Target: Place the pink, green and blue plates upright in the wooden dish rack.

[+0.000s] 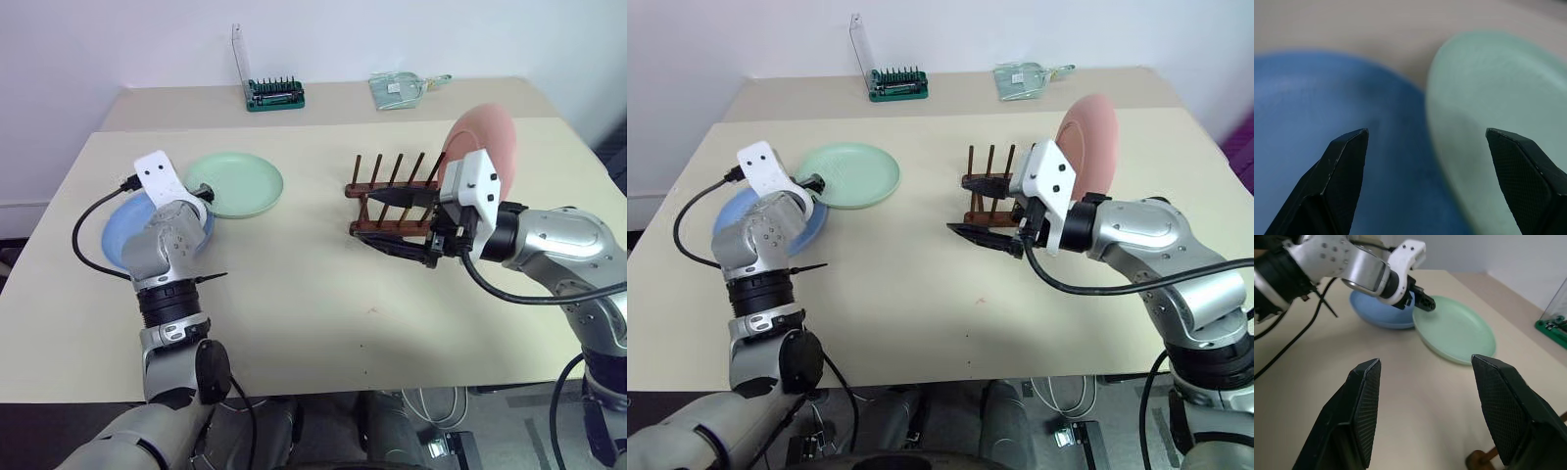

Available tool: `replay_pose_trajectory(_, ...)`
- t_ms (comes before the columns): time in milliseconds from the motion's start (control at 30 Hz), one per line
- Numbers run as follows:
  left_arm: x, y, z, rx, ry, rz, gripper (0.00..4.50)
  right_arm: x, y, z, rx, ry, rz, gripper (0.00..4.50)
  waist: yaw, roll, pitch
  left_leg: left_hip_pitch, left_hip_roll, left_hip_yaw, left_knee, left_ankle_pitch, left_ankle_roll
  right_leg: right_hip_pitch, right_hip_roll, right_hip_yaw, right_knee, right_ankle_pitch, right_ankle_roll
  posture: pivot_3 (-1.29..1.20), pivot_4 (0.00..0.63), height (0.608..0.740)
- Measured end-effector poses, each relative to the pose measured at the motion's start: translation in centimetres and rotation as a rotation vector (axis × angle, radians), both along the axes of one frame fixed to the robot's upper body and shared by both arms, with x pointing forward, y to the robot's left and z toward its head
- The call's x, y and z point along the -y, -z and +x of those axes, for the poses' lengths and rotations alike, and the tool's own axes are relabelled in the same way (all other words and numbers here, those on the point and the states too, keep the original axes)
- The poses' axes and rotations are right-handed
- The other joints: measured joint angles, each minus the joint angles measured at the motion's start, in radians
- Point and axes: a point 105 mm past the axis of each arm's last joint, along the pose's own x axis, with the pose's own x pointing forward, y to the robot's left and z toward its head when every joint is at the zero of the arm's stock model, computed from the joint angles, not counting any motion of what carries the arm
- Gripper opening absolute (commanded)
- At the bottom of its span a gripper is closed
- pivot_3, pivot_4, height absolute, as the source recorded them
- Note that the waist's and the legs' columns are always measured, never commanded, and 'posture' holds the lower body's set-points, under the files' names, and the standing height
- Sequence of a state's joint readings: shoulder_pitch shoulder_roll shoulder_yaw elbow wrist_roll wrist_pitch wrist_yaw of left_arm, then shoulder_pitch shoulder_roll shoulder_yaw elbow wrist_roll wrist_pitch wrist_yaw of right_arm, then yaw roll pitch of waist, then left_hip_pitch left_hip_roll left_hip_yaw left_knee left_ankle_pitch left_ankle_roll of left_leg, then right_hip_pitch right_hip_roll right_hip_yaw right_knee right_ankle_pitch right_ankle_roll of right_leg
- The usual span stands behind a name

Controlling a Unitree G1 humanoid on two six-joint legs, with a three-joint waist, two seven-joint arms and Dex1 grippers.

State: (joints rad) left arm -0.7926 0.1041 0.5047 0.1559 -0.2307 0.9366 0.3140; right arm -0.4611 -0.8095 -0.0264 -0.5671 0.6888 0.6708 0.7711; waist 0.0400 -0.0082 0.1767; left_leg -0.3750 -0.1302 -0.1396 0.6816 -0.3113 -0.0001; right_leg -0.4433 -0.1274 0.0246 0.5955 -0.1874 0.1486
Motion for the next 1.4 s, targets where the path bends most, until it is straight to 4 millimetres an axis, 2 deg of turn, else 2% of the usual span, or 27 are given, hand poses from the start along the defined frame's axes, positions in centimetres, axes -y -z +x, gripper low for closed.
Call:
replay_pose_trajectory(33, 0.1, 0.1, 0.1, -0.004, 0.005, -0.010, 3.12, 0.0, 0.2, 0.0, -0.005, 0.002, 0.001, 2.98, 0.000, 0.000, 0.000, 0.000, 0.000, 0.000, 0.000, 0.000, 0.000, 0.000, 0.000, 0.000, 0.000, 0.000, 0.000, 0.00, 0.150, 0.738)
replay_pose_trajectory(133, 0.7, 0.5, 0.6, -0.009, 0.035, -0.039, 1.59, -0.2, 0.7, -0.3, -0.019, 0.009, -0.005, 2.98, 0.000, 0.000, 0.000, 0.000, 0.000, 0.000, 0.000, 0.000, 0.000, 0.000, 0.000, 0.000, 0.000, 0.000, 0.000, 0.00, 0.150, 0.738)
replay_pose_trajectory(233, 0.9, -0.3, 1.0, 0.024, 0.041, -0.045, 0.07, -0.1, 1.4, -0.4, -0.035, 0.023, -0.013, 2.98, 0.000, 0.000, 0.000, 0.000, 0.000, 0.000, 0.000, 0.000, 0.000, 0.000, 0.000, 0.000, 0.000, 0.000, 0.000, 0.00, 0.150, 0.738)
replay_pose_trajectory(367, 0.8, -1.6, 1.0, 0.073, 0.040, -0.035, 0.07, 0.2, 1.9, -0.3, -0.045, 0.044, -0.022, 2.98, 0.000, 0.000, 0.000, 0.000, 0.000, 0.000, 0.000, 0.000, 0.000, 0.000, 0.000, 0.000, 0.000, 0.000, 0.000, 0.00, 0.150, 0.738)
replay_pose_trajectory(533, 1.9, -3.3, 0.7, 0.196, 0.088, -0.005, 0.07, 0.3, 2.0, 0.0, -0.036, 0.065, -0.039, 2.98, -0.001, 0.000, 0.000, 0.000, 0.000, 0.000, 0.000, 0.000, 0.000, 0.000, 0.000, 0.000, 0.000, 0.000, 0.000, 0.00, 0.150, 0.738)
replay_pose_trajectory(567, 2.3, -3.8, 0.6, 0.234, 0.115, -0.007, 0.02, 0.3, 2.0, 0.2, -0.030, 0.071, -0.043, 3.23, -0.001, 0.000, 0.000, 0.000, 0.000, 0.001, 0.000, 0.000, 0.000, 0.000, 0.000, 0.000, 0.000, 0.000, 0.000, 0.00, 0.150, 0.738)
replay_pose_trajectory(633, 3.8, -5.4, 0.4, 0.323, 0.194, -0.004, 0.00, 0.2, 1.5, 1.4, 0.030, 0.101, -0.074, 3.82, -0.001, 0.000, 0.000, 0.000, 0.000, 0.001, 0.001, 0.000, 0.000, 0.000, 0.000, 0.000, 0.000, 0.000, -0.001, 0.00, 0.150, 0.738)
replay_pose_trajectory(667, 5.0, -6.6, 0.2, 0.379, 0.246, -0.008, 0.00, -0.1, 1.1, 2.0, 0.080, 0.114, -0.099, 4.33, -0.002, 0.000, 0.000, 0.000, 0.000, 0.001, 0.001, 0.000, 0.000, 0.000, 0.000, 0.000, 0.000, 0.001, -0.001, 0.00, 0.150, 0.738)
replay_pose_trajectory(700, 6.0, -7.5, 0.0, 0.423, 0.291, -0.008, 0.00, -0.4, 0.9, 2.4, 0.117, 0.118, -0.118, 4.46, -0.001, 0.000, 0.000, 0.000, 0.000, 0.001, 0.001, 0.000, 0.000, 0.000, 0.000, 0.000, 0.000, 0.001, -0.001, 0.00, 0.150, 0.738)
replay_pose_trajectory(800, 8.6, -10.0, -0.7, 0.529, 0.404, -0.026, 0.00, -1.8, 0.9, 3.8, 0.269, 0.130, -0.211, 4.46, -0.004, 0.000, 0.000, 0.000, 0.000, 0.002, 0.001, 0.000, 0.000, 0.000, 0.000, 0.000, 0.000, 0.001, -0.001, 0.00, 0.150, 0.738)
replay_pose_trajectory(867, 10.0, -10.9, -1.2, 0.559, 0.456, -0.060, 0.00, -2.5, 1.0, 5.6, 0.384, 0.170, -0.284, 4.46, -0.009, 0.000, 0.000, 0.000, 0.000, 0.002, 0.001, 0.000, 0.000, 0.000, 0.000, 0.000, 0.000, 0.001, -0.001, 0.00, 0.150, 0.738)
replay_pose_trajectory(933, 11.7, -11.8, -1.6, 0.580, 0.511, -0.077, 0.00, -2.9, 1.2, 6.5, 0.468, 0.184, -0.336, 4.46, -0.007, 0.000, 0.000, 0.000, 0.000, 0.002, 0.001, 0.000, 0.000, 0.000, 0.000, 0.000, 0.000, 0.001, -0.001, 0.00, 0.150, 0.738)
replay_pose_trajectory(1067, 12.6, -12.3, -2.1, 0.582, 0.536, -0.119, 0.00, -3.4, 1.9, 7.8, 0.580, 0.185, -0.422, 4.46, -0.007, 0.000, 0.000, 0.000, 0.000, 0.002, 0.000, 0.000, 0.000, -0.001, 0.000, 0.000, 0.000, 0.001, -0.001, 0.00, 0.150, 0.738)
replay_pose_trajectory(1167, 13.5, -12.5, -2.5, 0.577, 0.565, -0.140, 0.00, -3.6, 2.1, 8.4, 0.647, 0.189, -0.463, 3.62, -0.007, 0.000, 0.000, 0.000, 0.000, 0.002, 0.000, 0.000, 0.000, -0.001, 0.001, 0.000, 0.000, 0.001, -0.001, 0.00, 0.150, 0.738)
replay_pose_trajectory(1200, 13.6, -12.5, -2.6, 0.574, 0.570, -0.138, 0.00, -3.6, 2.3, 8.5, 0.659, 0.187, -0.473, 3.19, -0.007, 0.000, 0.000, 0.000, 0.000, 0.002, 0.000, 0.000, 0.000, 0.000, 0.001, 0.000, 0.000, 0.001, -0.001, 0.00, 0.150, 0.738)
replay_pose_trajectory(1400, 13.6, -12.3, -2.8, 0.555, 0.580, -0.120, 0.00, -3.5, 2.1, 8.7, 0.764, 0.202, -0.532, 0.13, -0.007, 0.000, 0.000, 0.000, 0.001, 0.002, 0.000, 0.000, 0.000, 0.000, 0.001, 0.000, 0.000, 0.001, -0.001, 0.00, 0.150, 0.738)
